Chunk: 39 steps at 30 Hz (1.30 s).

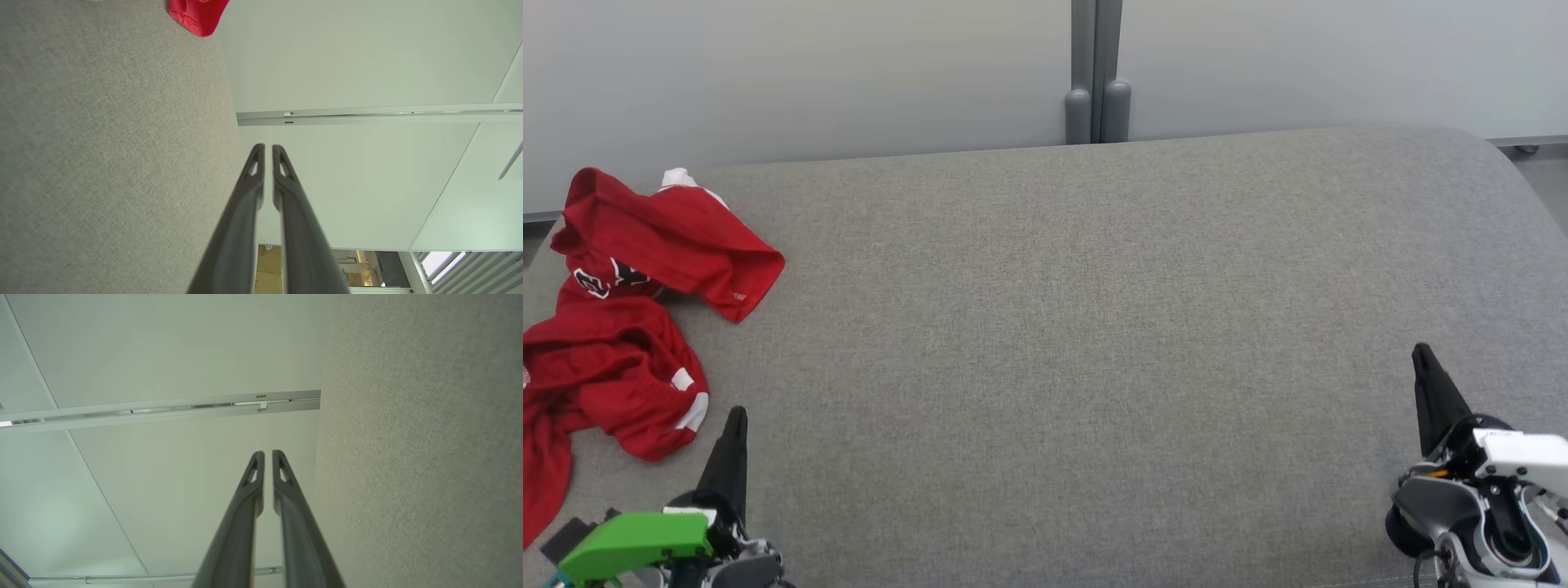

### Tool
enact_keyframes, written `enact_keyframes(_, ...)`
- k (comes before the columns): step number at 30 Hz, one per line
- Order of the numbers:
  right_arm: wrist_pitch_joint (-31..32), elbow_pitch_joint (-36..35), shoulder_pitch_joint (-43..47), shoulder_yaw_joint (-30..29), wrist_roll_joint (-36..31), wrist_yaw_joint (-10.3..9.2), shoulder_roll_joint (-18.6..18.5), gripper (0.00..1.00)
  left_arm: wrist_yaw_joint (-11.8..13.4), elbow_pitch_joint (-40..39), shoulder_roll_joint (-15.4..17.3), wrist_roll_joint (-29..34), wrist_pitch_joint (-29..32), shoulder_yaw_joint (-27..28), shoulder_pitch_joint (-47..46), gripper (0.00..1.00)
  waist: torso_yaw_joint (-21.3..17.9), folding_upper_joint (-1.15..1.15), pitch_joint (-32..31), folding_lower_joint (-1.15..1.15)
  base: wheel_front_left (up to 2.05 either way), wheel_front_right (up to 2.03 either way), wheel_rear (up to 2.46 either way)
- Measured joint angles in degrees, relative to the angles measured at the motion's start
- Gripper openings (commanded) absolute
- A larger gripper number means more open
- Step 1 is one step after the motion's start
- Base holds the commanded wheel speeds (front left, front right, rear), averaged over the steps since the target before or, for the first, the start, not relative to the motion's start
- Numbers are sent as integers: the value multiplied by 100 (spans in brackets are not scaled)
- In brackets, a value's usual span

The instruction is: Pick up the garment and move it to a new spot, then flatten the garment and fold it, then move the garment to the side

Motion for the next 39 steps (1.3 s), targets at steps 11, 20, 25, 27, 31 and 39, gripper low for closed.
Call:
enact_keyframes(11,-93,247,316,80,-62,-2,143,100,1,255,-137,8,-102,-114,276,100,-4,1,-4,0,0,0,0)
enact_keyframes(20,-260,154,316,189,-572,-2,127,100,1,116,-136,400,-270,-226,276,100,-7,1,-11,0,0,0,0)
enact_keyframes(25,-338,1,313,203,-973,-4,109,100,9,42,-136,734,-370,-314,275,100,-10,1,-15,0,0,0,0)
enact_keyframes(27,-369,-77,311,199,-1147,-14,103,100,20,-32,-136,893,-403,-342,274,100,-11,1,-16,0,0,0,0)
enact_keyframes(31,-421,-189,310,203,-1435,-58,91,100,76,-119,-133,1154,-450,-343,270,100,-12,1,-17,0,0,0,0)
enact_keyframes(39,-573,-460,310,349,-2196,-122,77,100,200,-438,-99,2101,-592,-385,243,100,-13,1,-16,0,0,0,0)
